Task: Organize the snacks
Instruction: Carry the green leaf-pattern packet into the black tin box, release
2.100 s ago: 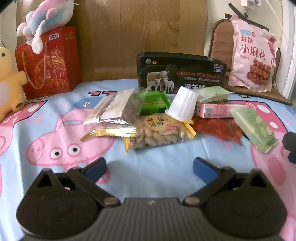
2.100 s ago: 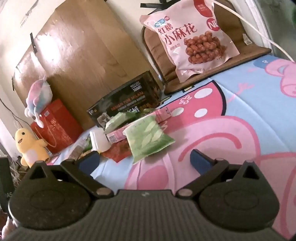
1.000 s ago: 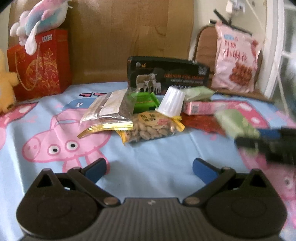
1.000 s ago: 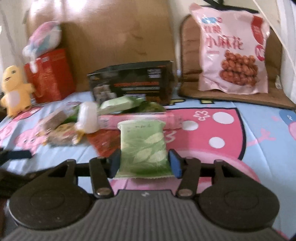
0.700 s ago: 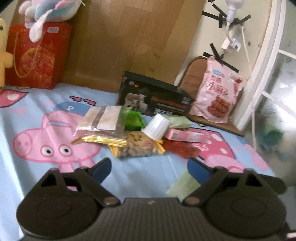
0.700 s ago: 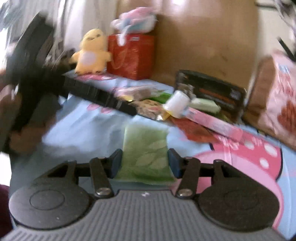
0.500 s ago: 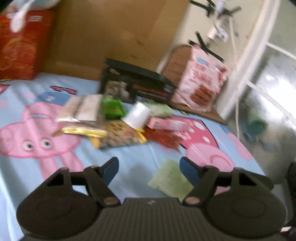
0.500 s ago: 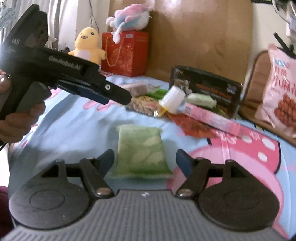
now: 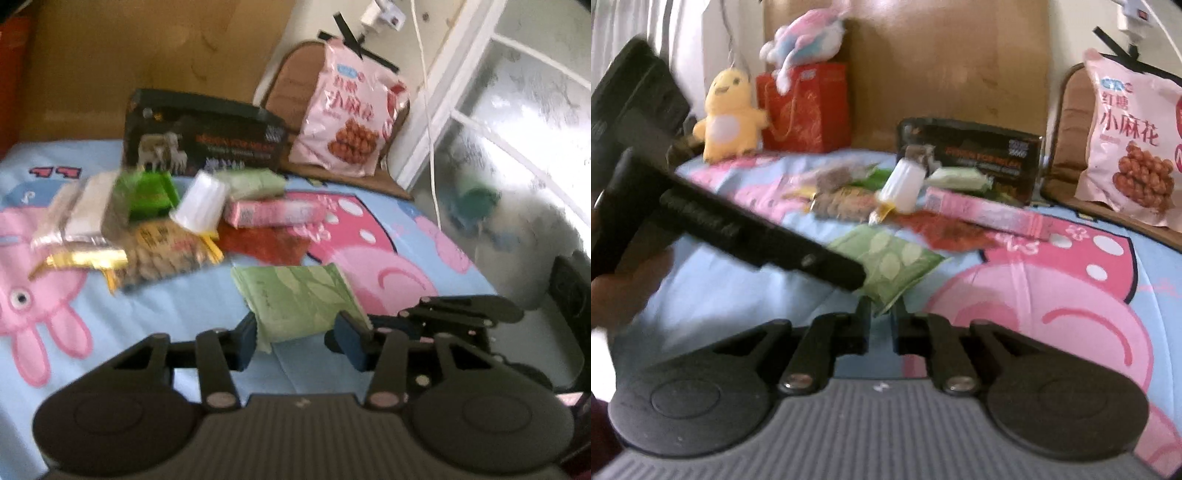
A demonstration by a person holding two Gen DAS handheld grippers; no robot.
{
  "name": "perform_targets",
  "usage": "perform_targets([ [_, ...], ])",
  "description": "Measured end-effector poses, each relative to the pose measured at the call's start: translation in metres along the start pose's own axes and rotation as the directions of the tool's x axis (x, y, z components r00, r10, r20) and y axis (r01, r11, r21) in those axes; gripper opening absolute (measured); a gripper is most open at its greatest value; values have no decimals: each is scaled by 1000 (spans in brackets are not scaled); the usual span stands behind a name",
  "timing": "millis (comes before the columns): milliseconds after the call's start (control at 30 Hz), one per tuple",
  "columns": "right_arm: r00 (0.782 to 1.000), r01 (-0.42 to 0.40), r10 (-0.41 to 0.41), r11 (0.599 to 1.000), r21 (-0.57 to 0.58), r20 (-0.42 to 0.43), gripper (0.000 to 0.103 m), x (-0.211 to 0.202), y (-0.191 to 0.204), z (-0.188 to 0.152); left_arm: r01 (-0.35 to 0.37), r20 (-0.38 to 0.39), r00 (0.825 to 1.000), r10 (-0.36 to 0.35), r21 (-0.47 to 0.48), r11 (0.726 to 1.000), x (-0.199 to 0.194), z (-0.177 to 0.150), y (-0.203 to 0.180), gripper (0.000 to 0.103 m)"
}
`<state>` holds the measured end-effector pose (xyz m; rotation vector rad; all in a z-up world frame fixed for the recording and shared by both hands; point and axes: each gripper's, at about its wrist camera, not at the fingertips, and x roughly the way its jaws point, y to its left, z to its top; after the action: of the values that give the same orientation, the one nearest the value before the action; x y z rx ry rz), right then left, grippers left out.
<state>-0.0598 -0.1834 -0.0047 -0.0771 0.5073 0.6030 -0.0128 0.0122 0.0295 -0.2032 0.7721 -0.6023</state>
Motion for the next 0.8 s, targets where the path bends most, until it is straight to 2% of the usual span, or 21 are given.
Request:
perform_targets([
  [200, 998, -11, 14, 999, -31, 69, 17, 1, 1, 25, -4, 73, 997, 4, -10, 1000, -14, 37, 3, 45],
  [333, 991, 7, 0, 999, -48, 137, 17, 10, -11, 59, -38, 132, 991, 34, 28, 999, -13, 86, 5, 44],
  [467, 982, 32, -23, 999, -43, 185, 18, 39, -36, 103, -82, 171, 983, 73, 43, 996, 11, 142, 20, 44],
  [567, 982, 50, -49, 999, -1, 180, 19, 71, -58, 131, -110, 182, 978, 104, 18, 994, 38, 175, 36, 45],
  [667, 986, 81, -87, 996, 43, 141, 21, 107, -77, 152, -139, 174, 975, 138, -6, 990, 65, 191, 50, 55],
  [700, 987, 101, -106, 994, 51, 122, 24, 119, -81, 156, -150, 163, 975, 150, -12, 989, 70, 194, 54, 56],
  [733, 985, 125, -130, 991, 51, 111, 34, 126, -81, 159, -162, 152, 975, 164, -24, 987, 71, 195, 58, 56],
  [800, 981, 167, -172, 984, 56, 94, 41, 131, -80, 159, -137, 156, 977, 143, -45, 989, 56, 189, 70, 60],
])
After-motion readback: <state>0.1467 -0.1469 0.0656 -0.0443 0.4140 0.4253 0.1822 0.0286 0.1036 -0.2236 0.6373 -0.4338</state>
